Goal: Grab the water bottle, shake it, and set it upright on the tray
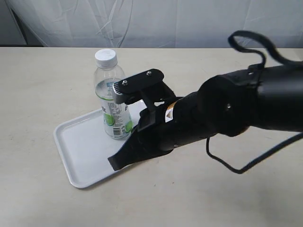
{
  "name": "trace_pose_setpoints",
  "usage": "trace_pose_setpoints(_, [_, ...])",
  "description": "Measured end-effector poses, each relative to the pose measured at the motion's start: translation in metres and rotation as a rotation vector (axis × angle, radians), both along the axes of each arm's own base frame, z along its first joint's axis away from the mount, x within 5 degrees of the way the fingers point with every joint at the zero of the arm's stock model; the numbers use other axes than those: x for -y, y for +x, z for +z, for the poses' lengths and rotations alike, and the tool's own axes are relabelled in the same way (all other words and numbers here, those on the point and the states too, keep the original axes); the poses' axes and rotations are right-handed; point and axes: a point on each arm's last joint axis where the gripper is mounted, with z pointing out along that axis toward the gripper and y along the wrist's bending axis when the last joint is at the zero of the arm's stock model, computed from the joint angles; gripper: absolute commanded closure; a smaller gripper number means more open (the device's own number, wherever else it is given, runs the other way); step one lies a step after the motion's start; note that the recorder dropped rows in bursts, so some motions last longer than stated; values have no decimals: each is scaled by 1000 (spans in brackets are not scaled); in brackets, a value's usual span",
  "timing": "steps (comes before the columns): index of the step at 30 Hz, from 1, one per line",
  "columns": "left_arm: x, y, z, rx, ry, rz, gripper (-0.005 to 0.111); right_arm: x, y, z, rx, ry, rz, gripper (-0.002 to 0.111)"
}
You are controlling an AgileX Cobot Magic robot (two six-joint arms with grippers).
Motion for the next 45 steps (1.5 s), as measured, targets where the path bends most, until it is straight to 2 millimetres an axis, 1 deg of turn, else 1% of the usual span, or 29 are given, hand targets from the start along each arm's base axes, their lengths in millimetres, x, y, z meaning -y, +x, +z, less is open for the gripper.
trace_pose_setpoints(4, [0,0,0,0,0,0,106,15,-16,24,-60,-1,34,109])
trace_pose_setpoints(7, [0,0,0,0,0,0,106,26,-28,35,-119,-28,72,109])
trace_pose_setpoints(9, [0,0,0,0,0,0,106,30,-32,39,-137,-35,84,109])
trace_pose_setpoints(17, [0,0,0,0,0,0,106,33,-35,43,-144,-40,94,109])
trace_pose_setpoints(19, [0,0,0,0,0,0,106,35,-35,47,-123,-27,96,109])
trace_pose_setpoints(21, [0,0,0,0,0,0,106,38,-35,52,-82,13,81,109])
trace_pose_setpoints(24, [0,0,0,0,0,0,106,47,-35,64,24,133,32,109])
trace_pose_setpoints(26, [0,0,0,0,0,0,106,59,-36,67,116,227,-14,109])
trace_pose_setpoints(30, [0,0,0,0,0,0,106,89,-44,59,241,383,-122,109])
trace_pose_setpoints(32, [0,0,0,0,0,0,106,108,-50,52,295,444,-168,109])
trace_pose_setpoints(36, [0,0,0,0,0,0,106,143,-55,40,378,519,-282,109])
trace_pose_setpoints(42, [0,0,0,0,0,0,106,193,-51,39,481,582,-553,109])
trace_pose_setpoints(45, [0,0,0,0,0,0,106,217,-55,34,534,581,-684,109])
